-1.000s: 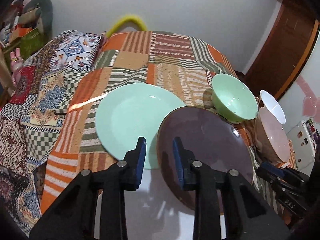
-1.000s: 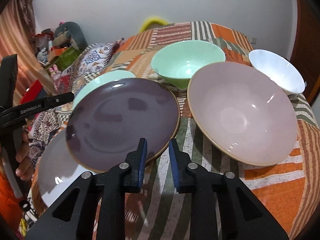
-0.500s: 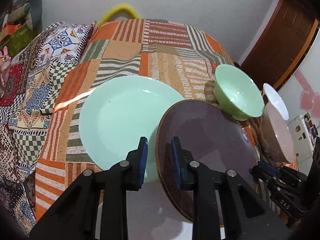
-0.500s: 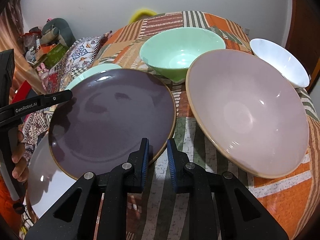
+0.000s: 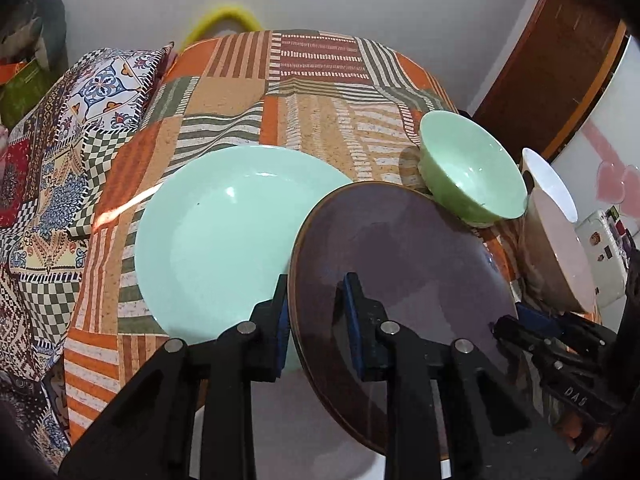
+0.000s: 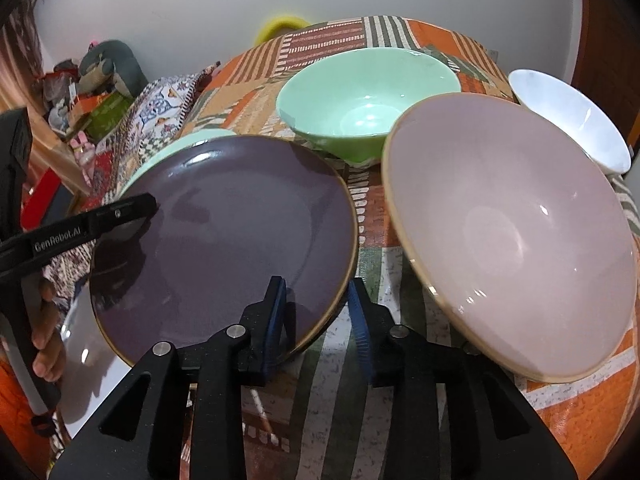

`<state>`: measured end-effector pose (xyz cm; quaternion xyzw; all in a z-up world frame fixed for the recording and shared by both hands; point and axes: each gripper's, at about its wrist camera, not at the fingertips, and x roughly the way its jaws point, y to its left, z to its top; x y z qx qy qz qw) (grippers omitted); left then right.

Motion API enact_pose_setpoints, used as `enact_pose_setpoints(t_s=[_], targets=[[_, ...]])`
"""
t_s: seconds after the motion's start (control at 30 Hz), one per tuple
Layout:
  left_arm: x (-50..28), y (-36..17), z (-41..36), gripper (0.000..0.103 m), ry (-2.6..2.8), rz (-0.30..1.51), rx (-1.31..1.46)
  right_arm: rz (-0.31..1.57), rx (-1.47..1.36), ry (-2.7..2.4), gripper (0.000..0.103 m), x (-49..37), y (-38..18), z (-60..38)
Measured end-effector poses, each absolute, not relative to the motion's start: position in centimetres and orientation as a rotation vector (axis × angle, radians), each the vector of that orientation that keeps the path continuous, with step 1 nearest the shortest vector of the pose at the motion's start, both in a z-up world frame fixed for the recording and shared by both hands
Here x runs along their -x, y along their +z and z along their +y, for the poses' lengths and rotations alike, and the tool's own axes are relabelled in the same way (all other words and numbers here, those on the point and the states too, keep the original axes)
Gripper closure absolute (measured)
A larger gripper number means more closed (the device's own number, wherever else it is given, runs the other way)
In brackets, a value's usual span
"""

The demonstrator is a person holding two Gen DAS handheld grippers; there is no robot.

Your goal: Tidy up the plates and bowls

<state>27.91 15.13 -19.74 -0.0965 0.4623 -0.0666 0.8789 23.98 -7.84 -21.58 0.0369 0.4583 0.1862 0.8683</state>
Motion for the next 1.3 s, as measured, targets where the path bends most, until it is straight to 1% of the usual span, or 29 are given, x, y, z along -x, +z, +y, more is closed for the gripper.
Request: enact_pose_setpoints(t_s=[0.07, 0.27, 0.73, 1.3], targets=[[-27.5, -19.5, 15.0, 0.078, -0.133, 0.957, 0.186, 0.960, -0.077, 0.393, 0.077, -23.9, -21.6, -7.8], [-25.6, -18.9, 14.5, 0.078, -0.100, 0.922, 0.136, 0.959, -0.067, 0.407, 0.077, -23.2, -21.4, -7.6], [-21.4, -18.2, 13.9, 0.078, -0.063, 0.910, 0.150, 0.950, -0.075, 0.448, 0.078, -21.1, -20.4, -8.2], [-16.1, -14.2, 10.1, 0.077, -0.077, 0.846, 0.127, 0.861, -0.090, 0.447, 0.078, -16.9, -17.8, -11.0]])
